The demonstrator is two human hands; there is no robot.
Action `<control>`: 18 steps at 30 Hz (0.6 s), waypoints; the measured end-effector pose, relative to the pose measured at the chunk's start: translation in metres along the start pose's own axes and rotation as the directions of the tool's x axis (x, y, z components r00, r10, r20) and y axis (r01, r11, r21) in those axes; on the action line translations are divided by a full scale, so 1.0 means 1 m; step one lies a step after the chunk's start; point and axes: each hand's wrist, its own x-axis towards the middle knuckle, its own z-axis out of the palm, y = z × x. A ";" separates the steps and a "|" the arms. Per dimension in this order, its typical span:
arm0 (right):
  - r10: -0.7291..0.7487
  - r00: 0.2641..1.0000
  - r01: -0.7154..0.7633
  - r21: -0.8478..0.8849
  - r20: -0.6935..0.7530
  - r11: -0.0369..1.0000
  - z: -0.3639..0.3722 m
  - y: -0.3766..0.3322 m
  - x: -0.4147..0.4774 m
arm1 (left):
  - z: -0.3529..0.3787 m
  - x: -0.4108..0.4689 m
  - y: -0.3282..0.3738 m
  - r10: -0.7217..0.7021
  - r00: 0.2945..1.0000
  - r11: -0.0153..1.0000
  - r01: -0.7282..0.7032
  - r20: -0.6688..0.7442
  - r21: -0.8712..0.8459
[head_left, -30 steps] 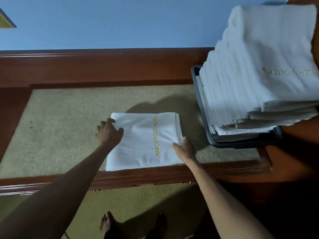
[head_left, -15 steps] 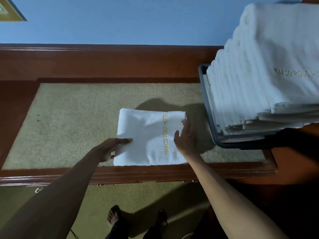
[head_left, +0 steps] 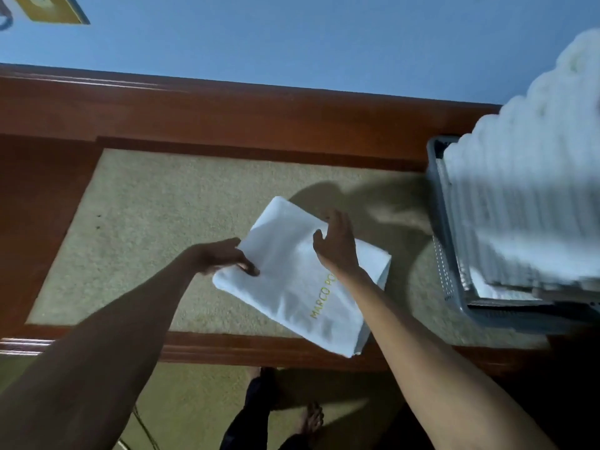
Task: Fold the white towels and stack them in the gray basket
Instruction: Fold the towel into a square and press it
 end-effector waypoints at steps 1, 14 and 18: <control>0.011 1.000 -0.011 -0.007 -0.015 1.000 0.003 -0.003 0.009 | -0.018 0.005 0.006 -0.028 0.993 0.994 0.040 -0.111 0.103; -0.179 0.967 0.132 -0.240 -0.184 0.962 0.056 -0.013 0.119 | -0.079 0.116 0.107 0.620 0.683 0.474 0.066 -0.387 0.878; -0.128 0.987 0.155 -0.358 0.098 0.921 0.077 0.005 0.127 | -0.061 0.137 0.077 0.724 0.531 0.576 -0.112 -0.441 0.810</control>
